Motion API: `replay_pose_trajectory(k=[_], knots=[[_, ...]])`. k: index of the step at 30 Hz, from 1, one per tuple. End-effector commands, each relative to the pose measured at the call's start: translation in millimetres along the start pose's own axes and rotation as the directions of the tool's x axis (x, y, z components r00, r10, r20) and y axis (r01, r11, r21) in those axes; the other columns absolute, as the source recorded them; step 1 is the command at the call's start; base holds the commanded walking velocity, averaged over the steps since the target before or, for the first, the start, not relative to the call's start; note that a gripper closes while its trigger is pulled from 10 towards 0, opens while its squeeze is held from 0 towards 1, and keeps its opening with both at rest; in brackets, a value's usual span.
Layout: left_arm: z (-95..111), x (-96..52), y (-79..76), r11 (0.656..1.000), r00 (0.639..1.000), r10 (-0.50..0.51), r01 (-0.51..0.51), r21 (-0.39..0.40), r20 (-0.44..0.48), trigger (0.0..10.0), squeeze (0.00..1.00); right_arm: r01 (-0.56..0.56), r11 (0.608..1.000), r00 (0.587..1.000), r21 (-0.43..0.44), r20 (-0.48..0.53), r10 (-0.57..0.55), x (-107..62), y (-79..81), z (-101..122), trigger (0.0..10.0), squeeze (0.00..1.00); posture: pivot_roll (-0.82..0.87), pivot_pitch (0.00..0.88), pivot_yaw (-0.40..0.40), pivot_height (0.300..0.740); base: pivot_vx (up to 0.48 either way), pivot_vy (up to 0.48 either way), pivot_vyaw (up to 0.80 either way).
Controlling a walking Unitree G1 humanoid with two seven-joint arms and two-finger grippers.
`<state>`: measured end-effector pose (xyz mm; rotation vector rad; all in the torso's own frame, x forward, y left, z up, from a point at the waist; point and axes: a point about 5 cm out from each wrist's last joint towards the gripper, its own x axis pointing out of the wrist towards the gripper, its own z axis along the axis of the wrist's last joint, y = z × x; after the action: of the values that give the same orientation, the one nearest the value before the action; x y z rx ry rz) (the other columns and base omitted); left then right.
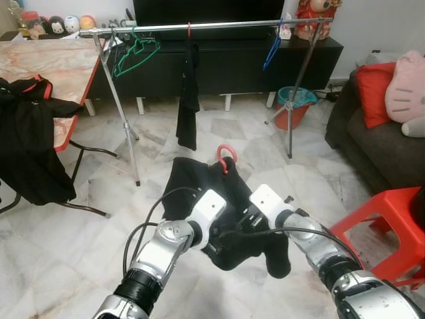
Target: Hang hanger
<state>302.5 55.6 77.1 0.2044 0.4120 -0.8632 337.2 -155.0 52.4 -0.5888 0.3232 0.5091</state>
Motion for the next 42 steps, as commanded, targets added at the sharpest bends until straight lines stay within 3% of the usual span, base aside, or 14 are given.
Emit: replay_pose_trajectory(k=[1, 5, 14, 20, 24, 27, 28, 29, 36, 42], knots=[[3.8, -2.9, -0.5, 1.0, 0.999, -0.021, 0.021, 0.013, 0.024, 10.0, 1.0, 0.062, 0.997, 0.997, 0.035, 0.05, -0.064, -1.8, -11.2, 6.2, 0.0, 0.0, -0.08, 0.0, -0.004, 0.732, 0.0, 0.0, 0.0], [6.9, -9.4, 6.7, 1.0, 0.999, -0.008, 0.008, 0.008, 0.042, 10.0, 1.0, 0.062, 0.998, 0.996, 0.031, 0.056, -0.064, -1.2, -10.4, 7.5, 0.0, 0.0, -0.08, 0.0, -0.003, 0.732, 0.0, 0.0, 0.0], [3.2, -14.3, 4.5, 0.999, 0.998, -0.041, 0.041, 0.014, 0.046, 10.0, 1.0, 0.077, 0.996, 0.995, 0.035, 0.068, -0.079, 0.1, -9.9, 10.4, 0.0, 0.0, -0.08, 0.0, 0.0, 0.732, 0.0, 0.0, 0.0], [-0.4, -14.4, 6.1, 1.0, 0.999, -0.002, 0.002, -0.002, 0.038, 10.0, 1.0, 0.088, 0.995, 0.993, 0.041, 0.077, -0.091, 0.0, -11.4, 11.9, 0.0, 0.0, -0.08, 0.0, -0.001, 0.732, 0.0, 0.0, 0.0], [7.2, -28.3, 28.3, 0.996, 0.992, 0.074, -0.069, -0.05, 0.098, 10.0, 1.0, 0.076, 0.995, 0.993, 0.059, 0.089, -0.081, -1.8, -15.7, 12.0, 0.0, 0.0, -0.07, 0.0, -0.006, 0.732, 0.0, 0.0, 0.0], [8.5, -34.2, 35.6, 0.995, 0.989, 0.094, -0.089, -0.054, 0.116, 10.0, 1.0, 0.061, 0.997, 0.993, 0.055, 0.098, -0.066, -2.8, -16.6, 11.9, 0.0, 0.0, -0.06, 0.0, -0.009, 0.732, 0.0, 0.0, 0.0], [11.5, -46.2, 47.1, 0.993, 0.982, 0.112, -0.105, -0.058, 0.151, 10.0, 1.0, 0.028, 0.998, 0.991, 0.063, 0.129, -0.036, -5.0, -19.1, 13.4, 0.0, 0.0, -0.06, 0.0, -0.011, 0.732, 0.0, 0.0, 0.0], [12.9, -51.9, 51.9, 0.993, 0.98, 0.114, -0.106, -0.056, 0.163, 10.0, 0.0, 0.012, 0.998, 0.99, 0.058, 0.143, -0.02, -6.2, -20.7, 14.3, 0.0, 0.0, -0.05, 0.0, -0.013, 0.732, 0.0, 0.0, 0.0], [17.3, -85.2, 75.1, 0.995, 0.97, 0.098, -0.09, -0.044, 0.225, 10.0, 0.0, -0.204, 0.978, 0.957, 0.035, 0.217, 0.191, -16.8, -26.5, 16.2, 0.0, 0.0, -0.04, 0.0, -0.026, 0.732, 0.0, 0.0, 0.0], [18.9, -97.7, 73.4, 1.0, 0.97, -0.004, 0.009, -0.017, 0.243, 10.0, 0.0, -0.324, 0.946, 0.923, 0.017, 0.222, 0.313, -29.3, -37.6, 10.0, 0.0, 0.0, -0.04, 0.0, -0.034, 0.732, 0.0, 0.0, 0.0]])
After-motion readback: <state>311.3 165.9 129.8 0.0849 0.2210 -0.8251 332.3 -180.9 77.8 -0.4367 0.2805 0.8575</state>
